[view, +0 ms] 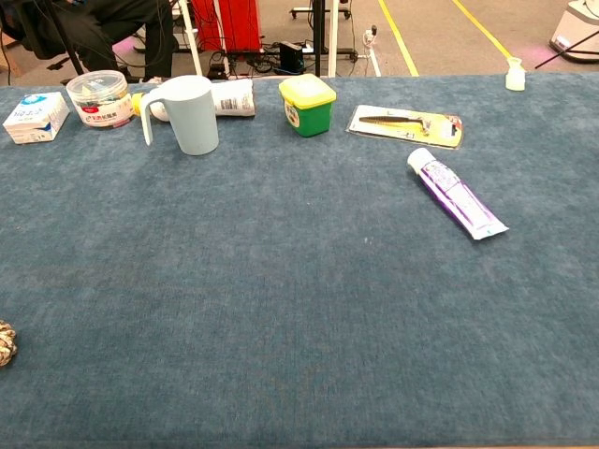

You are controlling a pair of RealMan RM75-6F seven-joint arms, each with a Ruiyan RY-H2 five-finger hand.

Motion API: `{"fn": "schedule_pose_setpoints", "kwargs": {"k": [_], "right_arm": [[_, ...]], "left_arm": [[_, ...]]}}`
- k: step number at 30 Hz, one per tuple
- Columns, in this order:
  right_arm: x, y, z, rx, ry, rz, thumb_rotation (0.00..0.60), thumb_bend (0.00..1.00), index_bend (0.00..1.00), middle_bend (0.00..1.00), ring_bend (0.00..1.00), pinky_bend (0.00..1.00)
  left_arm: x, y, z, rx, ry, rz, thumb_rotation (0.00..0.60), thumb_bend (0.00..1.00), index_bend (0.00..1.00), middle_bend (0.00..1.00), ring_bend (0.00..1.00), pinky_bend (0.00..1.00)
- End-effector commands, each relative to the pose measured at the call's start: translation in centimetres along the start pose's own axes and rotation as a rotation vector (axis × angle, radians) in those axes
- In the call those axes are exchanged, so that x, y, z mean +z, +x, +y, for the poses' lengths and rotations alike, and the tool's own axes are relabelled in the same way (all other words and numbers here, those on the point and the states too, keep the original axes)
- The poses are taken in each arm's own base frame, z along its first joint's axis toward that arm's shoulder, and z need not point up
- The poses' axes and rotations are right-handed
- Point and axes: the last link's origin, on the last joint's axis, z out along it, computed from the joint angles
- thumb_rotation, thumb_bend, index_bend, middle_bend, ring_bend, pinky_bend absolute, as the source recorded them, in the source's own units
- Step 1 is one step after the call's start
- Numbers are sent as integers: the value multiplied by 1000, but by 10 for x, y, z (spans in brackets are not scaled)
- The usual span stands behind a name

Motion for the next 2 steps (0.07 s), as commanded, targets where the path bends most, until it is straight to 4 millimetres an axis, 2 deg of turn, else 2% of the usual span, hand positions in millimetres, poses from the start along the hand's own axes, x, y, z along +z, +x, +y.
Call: {"fn": "schedule_pose_setpoints", "kwargs": {"k": [1,2], "right_arm": [[-10,2,0,-8,47,-29,384,497,542,559,591,531],[-11,3,0,-5,57,-30,384,497,543,560,591,531]], "left_arm": [[-8,3,-4,5,0,-18,312,81,348,251,161,203],[-9,5,-5,8,2,-16,314,81,348,251,160,203]]}}
